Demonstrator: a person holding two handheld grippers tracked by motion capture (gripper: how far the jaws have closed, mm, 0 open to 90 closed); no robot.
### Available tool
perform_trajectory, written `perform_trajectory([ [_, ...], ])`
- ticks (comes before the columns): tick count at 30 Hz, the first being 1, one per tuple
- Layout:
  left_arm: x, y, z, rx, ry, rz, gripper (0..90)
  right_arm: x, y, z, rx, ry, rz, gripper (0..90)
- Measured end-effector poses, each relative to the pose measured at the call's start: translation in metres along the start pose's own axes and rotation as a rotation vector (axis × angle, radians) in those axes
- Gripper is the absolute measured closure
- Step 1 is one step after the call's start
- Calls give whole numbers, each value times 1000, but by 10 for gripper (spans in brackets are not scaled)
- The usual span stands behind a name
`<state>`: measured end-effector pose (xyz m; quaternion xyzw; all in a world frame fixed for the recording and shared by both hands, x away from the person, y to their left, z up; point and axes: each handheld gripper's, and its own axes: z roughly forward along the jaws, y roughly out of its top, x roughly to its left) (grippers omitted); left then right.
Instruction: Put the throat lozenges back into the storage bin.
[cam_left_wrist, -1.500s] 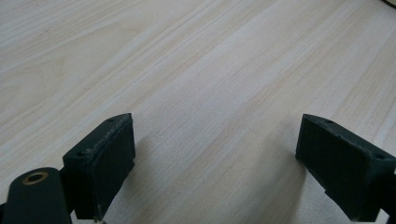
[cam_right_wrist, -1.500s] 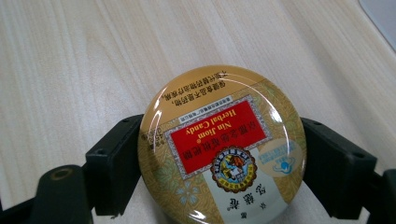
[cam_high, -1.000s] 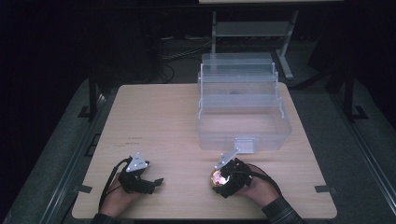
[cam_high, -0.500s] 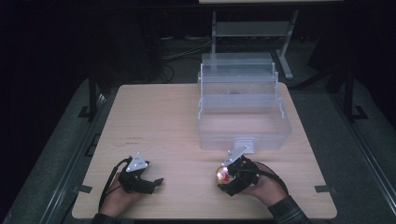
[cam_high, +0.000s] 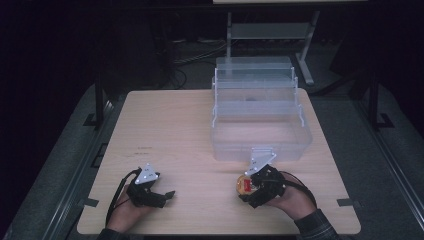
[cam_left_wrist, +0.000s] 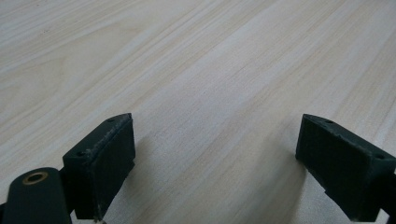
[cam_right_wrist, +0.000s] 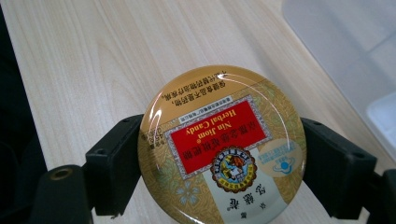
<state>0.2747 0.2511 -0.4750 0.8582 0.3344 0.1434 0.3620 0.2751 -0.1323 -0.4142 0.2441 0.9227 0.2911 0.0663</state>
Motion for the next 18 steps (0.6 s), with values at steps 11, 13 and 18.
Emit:
perform_trajectory([
  [11,0,0,0,-1,0,-1,110,-9,-3,-18,-15,-16,16,196],
  [13,0,0,0,-2,0,-1,110,-9,-3,-21,-21,-21,18,196],
  [18,0,0,0,1,-1,0,110,-12,-4,-29,-22,-29,18,195],
])
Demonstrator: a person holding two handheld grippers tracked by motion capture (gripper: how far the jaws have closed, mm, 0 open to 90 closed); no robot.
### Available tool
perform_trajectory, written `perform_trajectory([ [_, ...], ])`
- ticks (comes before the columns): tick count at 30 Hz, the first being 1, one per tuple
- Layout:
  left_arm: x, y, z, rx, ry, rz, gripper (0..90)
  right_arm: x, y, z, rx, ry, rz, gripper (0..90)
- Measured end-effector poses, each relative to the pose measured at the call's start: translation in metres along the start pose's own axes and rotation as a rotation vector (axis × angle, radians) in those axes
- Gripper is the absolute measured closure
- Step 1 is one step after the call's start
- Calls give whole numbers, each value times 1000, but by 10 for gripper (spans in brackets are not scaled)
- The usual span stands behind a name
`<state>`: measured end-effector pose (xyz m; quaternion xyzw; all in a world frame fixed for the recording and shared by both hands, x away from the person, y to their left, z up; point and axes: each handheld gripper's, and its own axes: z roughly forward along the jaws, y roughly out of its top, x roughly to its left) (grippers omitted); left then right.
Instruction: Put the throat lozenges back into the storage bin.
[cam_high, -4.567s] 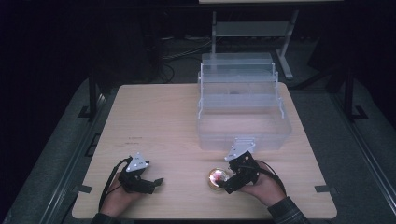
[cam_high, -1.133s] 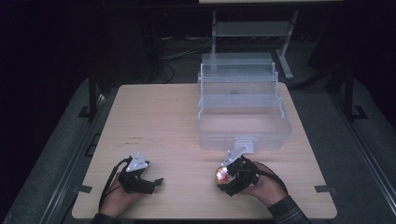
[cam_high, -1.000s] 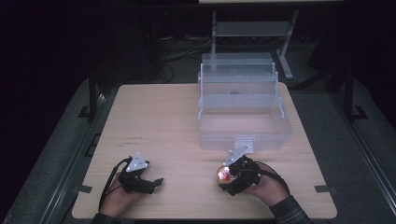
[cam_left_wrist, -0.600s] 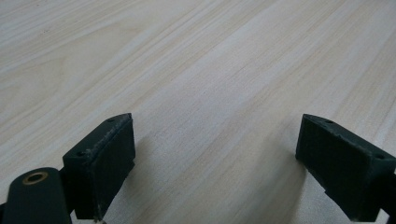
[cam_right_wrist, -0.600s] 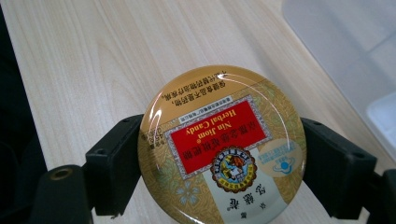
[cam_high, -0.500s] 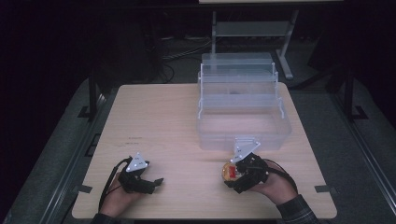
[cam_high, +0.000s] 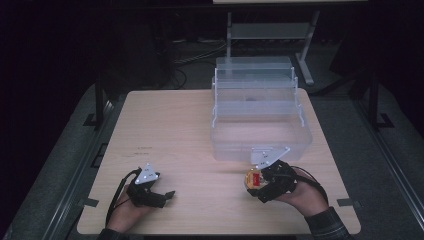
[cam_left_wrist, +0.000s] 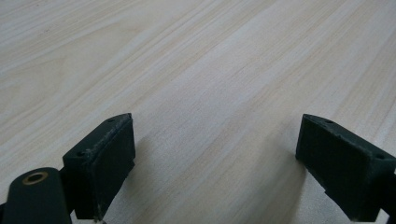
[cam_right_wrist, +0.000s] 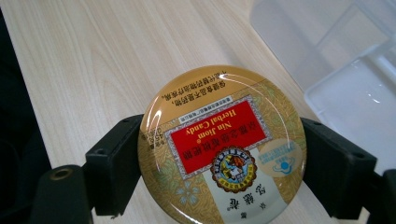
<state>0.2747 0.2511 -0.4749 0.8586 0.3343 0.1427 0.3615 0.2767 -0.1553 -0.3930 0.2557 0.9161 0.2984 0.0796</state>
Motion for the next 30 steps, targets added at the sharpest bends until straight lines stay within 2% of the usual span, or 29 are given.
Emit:
perform_trajectory([
  [30,0,0,0,-2,0,-4,110,-16,2,-34,-16,-19,11,195],
])
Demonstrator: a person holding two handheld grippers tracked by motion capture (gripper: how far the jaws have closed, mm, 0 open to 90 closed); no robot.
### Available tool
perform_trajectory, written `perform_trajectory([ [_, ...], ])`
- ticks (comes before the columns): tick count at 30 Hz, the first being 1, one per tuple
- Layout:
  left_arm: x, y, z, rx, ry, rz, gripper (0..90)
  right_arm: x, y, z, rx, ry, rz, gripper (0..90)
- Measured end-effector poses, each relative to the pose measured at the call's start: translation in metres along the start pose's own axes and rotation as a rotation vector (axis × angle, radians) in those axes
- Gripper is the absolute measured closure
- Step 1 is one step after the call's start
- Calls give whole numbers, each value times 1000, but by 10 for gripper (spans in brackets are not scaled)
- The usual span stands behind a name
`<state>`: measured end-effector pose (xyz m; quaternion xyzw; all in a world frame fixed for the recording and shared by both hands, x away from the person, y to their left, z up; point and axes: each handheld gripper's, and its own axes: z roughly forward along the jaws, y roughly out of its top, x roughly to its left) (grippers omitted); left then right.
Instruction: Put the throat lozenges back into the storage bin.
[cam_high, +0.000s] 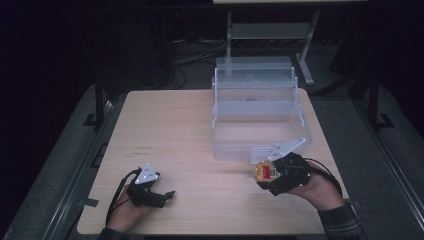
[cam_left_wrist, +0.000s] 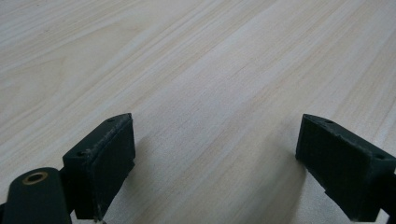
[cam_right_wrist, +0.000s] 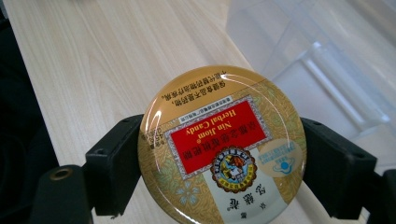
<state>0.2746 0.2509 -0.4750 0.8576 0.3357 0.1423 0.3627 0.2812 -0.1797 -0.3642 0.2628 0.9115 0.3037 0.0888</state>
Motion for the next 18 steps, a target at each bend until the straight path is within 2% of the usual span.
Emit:
perform_trajectory([
  [18,0,0,0,0,0,0,110,-17,9,-17,-24,-31,22,195],
])
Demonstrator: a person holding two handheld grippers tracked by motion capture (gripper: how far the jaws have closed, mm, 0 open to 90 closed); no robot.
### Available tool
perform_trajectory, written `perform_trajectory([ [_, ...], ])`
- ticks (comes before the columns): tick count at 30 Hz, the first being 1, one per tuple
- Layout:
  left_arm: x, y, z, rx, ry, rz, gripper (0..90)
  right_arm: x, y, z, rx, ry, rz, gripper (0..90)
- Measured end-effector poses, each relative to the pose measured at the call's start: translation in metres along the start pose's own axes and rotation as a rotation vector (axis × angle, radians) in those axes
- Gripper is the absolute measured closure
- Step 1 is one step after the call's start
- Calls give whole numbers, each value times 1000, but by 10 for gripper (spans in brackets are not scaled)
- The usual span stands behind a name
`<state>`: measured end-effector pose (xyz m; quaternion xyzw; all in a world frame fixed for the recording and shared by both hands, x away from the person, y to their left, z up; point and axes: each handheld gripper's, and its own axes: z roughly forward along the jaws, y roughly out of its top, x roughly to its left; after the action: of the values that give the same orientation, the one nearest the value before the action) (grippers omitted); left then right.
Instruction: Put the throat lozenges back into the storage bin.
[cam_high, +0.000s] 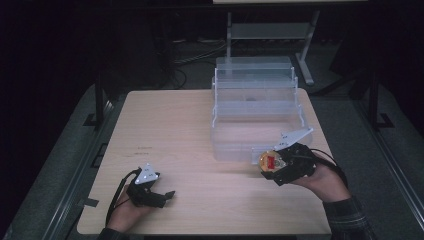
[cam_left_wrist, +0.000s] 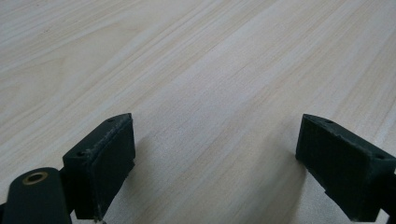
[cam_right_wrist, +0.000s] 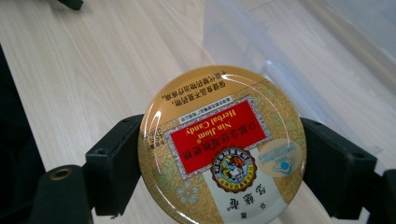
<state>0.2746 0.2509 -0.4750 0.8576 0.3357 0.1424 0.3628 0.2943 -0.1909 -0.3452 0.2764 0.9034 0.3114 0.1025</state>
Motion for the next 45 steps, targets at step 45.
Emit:
perform_trajectory([
  [45,0,0,0,-1,2,3,110,-62,9,-14,-20,-148,154,195],
])
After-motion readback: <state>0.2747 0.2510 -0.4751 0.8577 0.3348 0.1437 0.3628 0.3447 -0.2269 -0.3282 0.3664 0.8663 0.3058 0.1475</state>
